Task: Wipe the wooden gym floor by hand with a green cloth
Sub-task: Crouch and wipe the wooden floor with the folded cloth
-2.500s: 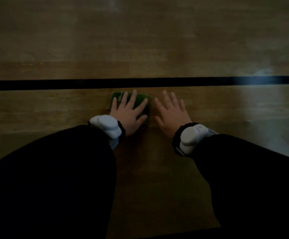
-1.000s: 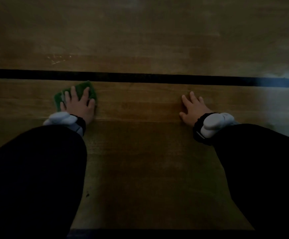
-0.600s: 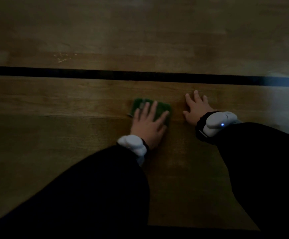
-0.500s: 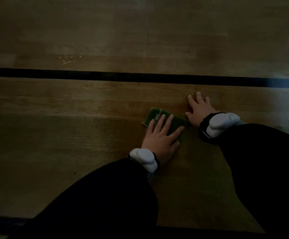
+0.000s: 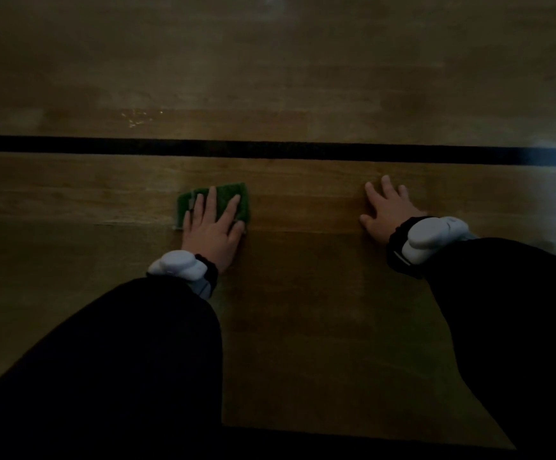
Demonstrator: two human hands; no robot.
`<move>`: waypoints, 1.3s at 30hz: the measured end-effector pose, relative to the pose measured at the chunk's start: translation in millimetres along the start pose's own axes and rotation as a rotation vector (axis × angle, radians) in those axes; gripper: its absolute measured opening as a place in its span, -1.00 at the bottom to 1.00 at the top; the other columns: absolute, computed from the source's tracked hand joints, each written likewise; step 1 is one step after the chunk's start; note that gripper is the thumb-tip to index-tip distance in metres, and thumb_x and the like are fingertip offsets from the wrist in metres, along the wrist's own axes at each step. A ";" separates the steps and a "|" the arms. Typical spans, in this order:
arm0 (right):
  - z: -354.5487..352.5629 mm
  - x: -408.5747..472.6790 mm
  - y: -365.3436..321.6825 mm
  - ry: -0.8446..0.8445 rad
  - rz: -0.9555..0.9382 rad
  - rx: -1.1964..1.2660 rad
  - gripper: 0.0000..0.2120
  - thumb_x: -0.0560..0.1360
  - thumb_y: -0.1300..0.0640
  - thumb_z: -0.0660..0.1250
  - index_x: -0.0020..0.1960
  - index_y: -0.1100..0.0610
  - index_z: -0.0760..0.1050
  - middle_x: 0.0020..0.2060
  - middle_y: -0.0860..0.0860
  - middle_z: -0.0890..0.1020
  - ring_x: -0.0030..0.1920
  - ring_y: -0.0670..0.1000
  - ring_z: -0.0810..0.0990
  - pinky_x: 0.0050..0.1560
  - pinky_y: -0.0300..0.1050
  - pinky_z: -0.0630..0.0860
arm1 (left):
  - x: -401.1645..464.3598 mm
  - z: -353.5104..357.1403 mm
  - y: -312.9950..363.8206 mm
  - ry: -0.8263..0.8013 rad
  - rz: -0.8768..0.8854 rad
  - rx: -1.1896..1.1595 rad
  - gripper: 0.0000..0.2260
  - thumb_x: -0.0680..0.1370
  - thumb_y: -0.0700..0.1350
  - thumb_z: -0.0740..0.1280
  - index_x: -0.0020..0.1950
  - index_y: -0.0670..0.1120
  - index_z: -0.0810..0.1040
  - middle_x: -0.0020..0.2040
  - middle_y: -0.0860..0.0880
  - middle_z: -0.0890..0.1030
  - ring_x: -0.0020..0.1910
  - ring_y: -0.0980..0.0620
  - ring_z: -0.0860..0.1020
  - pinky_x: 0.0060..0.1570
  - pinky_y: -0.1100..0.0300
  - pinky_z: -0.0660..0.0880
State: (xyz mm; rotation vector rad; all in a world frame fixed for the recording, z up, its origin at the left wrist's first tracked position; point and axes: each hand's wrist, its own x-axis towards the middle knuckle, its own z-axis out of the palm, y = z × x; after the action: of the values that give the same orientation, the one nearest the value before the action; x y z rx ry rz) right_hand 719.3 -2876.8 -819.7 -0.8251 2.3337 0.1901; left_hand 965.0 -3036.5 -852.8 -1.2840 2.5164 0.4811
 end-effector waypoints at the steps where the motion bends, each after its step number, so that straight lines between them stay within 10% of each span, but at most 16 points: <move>1: 0.7 0.2 0.4 0.004 0.000 0.003 -0.34 0.60 -0.04 0.18 0.55 -0.13 -0.13 0.55 -0.05 -0.20 0.54 0.15 -0.16 0.40 0.41 0.08 | -0.8 0.5 2.7 0.003 0.000 -0.013 -0.53 0.64 0.13 -0.03 0.54 0.19 -0.08 0.57 -0.02 -0.22 0.54 -0.08 -0.21 0.50 -0.07 -0.18; 11: 1.4 -4.1 -7.1 0.037 0.009 -0.004 -0.36 0.59 -0.02 0.20 0.55 -0.11 -0.06 0.55 -0.01 -0.15 0.54 0.14 -0.14 0.44 0.36 -0.01 | -56.9 21.8 53.5 -0.130 0.391 0.163 -0.51 0.63 0.17 -0.03 0.52 0.25 -0.15 0.55 -0.02 -0.28 0.52 -0.11 -0.28 0.46 -0.10 -0.27; 19: 19.4 -42.6 -52.0 0.184 -0.416 -0.103 -0.47 0.64 0.03 0.07 0.56 0.01 -0.02 0.56 0.01 -0.10 0.55 0.06 -0.13 0.52 0.13 -0.08 | -90.7 38.2 74.6 -0.204 0.673 0.027 -0.50 0.61 0.13 0.11 0.53 0.19 0.06 0.57 0.00 -0.17 0.54 -0.05 -0.22 0.50 -0.04 -0.22; 23: 50.7 -67.6 -73.9 0.143 -0.555 -0.141 -0.47 0.65 -0.06 -0.05 0.56 0.01 -0.10 0.55 0.01 -0.17 0.54 0.04 -0.19 0.50 0.06 -0.18 | -68.4 14.2 32.8 0.065 0.288 -0.156 -0.39 0.52 0.12 0.31 0.52 0.06 0.17 0.57 -0.02 -0.01 0.55 -0.06 -0.07 0.52 -0.05 -0.04; 26: 81.2 -83.4 -74.1 0.068 -0.638 -0.315 -0.42 0.62 -0.19 -0.10 0.55 -0.04 -0.19 0.53 -0.03 -0.24 0.52 0.04 -0.27 0.46 0.11 -0.30 | -48.4 -6.0 -7.0 -0.056 -0.028 -0.022 -0.17 0.47 0.19 0.34 0.56 0.04 -0.09 0.57 -0.04 -0.18 0.54 -0.11 -0.20 0.49 -0.19 -0.10; 30: 93.7 -75.3 -69.3 0.090 -0.616 -0.381 -0.43 0.61 -0.20 -0.12 0.53 -0.11 -0.26 0.52 -0.09 -0.27 0.51 0.01 -0.31 0.43 0.15 -0.37 | -36.4 -19.4 -9.8 -0.315 -0.110 0.017 -0.04 0.41 0.10 0.45 0.55 0.09 -0.18 0.55 -0.05 -0.28 0.53 -0.18 -0.23 0.37 -0.42 0.00; 39: 53.5 -32.5 -40.6 0.270 -0.236 -0.199 -0.33 0.56 -0.30 -0.10 0.53 -0.10 -0.31 0.49 0.01 -0.39 0.50 0.11 -0.37 0.42 0.24 -0.34 | -33.6 -18.4 -4.5 -0.342 -0.155 -0.002 -0.04 0.42 0.06 0.46 0.55 0.10 -0.19 0.54 -0.03 -0.33 0.52 -0.18 -0.25 0.32 -0.47 0.04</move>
State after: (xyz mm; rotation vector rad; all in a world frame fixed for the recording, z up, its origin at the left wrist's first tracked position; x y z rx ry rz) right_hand 791.5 -2874.5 -838.2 -1.2862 2.4654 0.2229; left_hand 986.1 -3022.2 -823.9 -1.2628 2.1198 0.6092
